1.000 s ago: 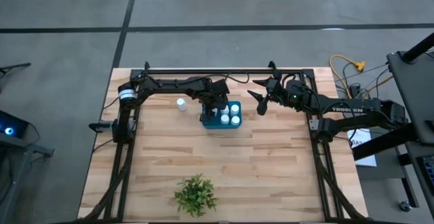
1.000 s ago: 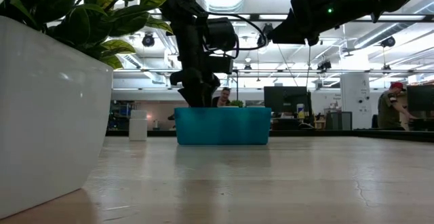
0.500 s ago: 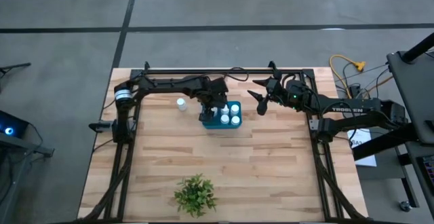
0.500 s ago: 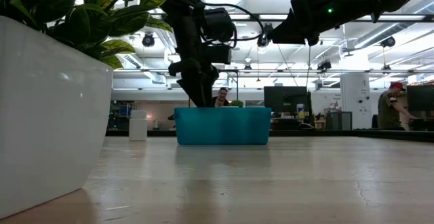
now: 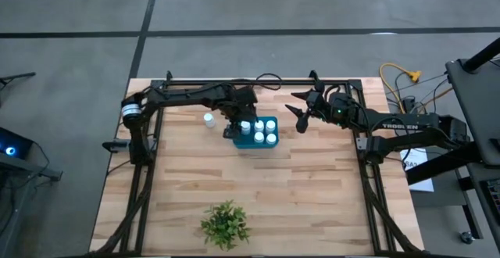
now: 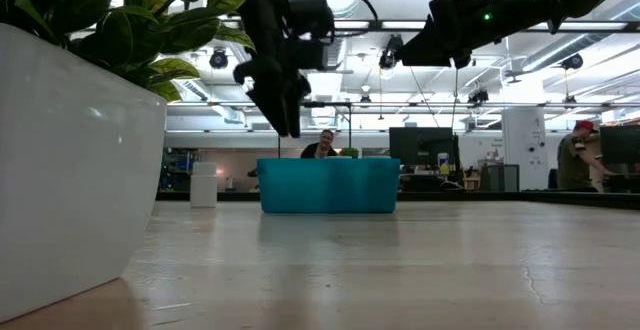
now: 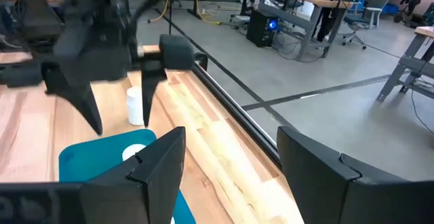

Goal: Pick and place pill bottles into a basket
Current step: Put the white medicine bottle into the blue bin

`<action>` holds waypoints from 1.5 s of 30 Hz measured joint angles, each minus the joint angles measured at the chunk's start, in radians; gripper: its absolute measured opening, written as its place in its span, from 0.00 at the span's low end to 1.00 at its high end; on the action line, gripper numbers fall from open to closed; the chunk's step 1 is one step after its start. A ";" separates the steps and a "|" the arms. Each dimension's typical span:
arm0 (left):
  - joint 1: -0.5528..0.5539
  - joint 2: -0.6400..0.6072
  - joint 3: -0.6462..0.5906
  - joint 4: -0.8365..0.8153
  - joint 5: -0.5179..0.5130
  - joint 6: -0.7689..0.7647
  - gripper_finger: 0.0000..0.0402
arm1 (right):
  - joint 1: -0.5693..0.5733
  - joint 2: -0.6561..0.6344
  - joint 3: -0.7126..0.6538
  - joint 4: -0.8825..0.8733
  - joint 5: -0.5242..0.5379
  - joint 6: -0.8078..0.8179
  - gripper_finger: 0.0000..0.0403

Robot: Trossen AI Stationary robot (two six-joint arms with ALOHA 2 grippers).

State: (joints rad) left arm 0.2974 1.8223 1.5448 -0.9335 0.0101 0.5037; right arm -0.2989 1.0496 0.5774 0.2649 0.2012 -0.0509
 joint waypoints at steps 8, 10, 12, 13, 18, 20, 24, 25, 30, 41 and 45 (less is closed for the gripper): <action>0.004 -0.088 -0.009 -0.075 -0.019 0.000 0.62 | 0.000 0.000 0.000 0.000 0.000 0.004 0.56; 0.010 -0.110 -0.022 -0.087 -0.020 0.000 0.62 | 0.000 0.000 0.000 0.000 0.000 0.005 0.56; 0.018 -0.126 -0.037 -0.079 -0.021 0.000 0.62 | 0.000 0.000 0.000 -0.001 -0.002 0.005 0.56; 0.021 -0.136 -0.049 -0.081 -0.023 0.001 0.62 | 0.000 0.000 0.000 -0.001 -0.003 0.006 0.56; 0.044 -0.189 -0.110 -0.079 -0.023 0.003 0.62 | 0.000 0.000 0.000 -0.004 -0.003 0.015 0.56; 0.057 -0.207 -0.145 -0.064 -0.024 0.002 0.62 | 0.000 0.000 0.000 -0.005 -0.004 0.015 0.56; 0.083 -0.256 -0.214 -0.039 -0.026 0.003 0.62 | 0.000 0.000 0.000 -0.003 -0.019 0.019 0.56; 0.089 -0.265 -0.231 -0.035 -0.026 0.004 0.62 | 0.000 0.000 0.000 -0.002 -0.019 0.021 0.56; 0.131 -0.313 -0.291 0.003 -0.027 0.009 0.62 | 0.000 0.000 0.000 -0.001 -0.020 0.023 0.56; 0.215 -0.332 -0.377 0.060 -0.025 0.035 0.62 | 0.000 0.000 0.000 -0.007 -0.022 0.026 0.56; 0.238 -0.332 -0.395 0.059 -0.016 0.036 0.62 | 0.000 0.000 0.000 -0.007 -0.022 0.031 0.56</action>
State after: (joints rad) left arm 0.5357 1.4906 1.1495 -0.8744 -0.0057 0.5400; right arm -0.2989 1.0496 0.5774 0.2577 0.1791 -0.0204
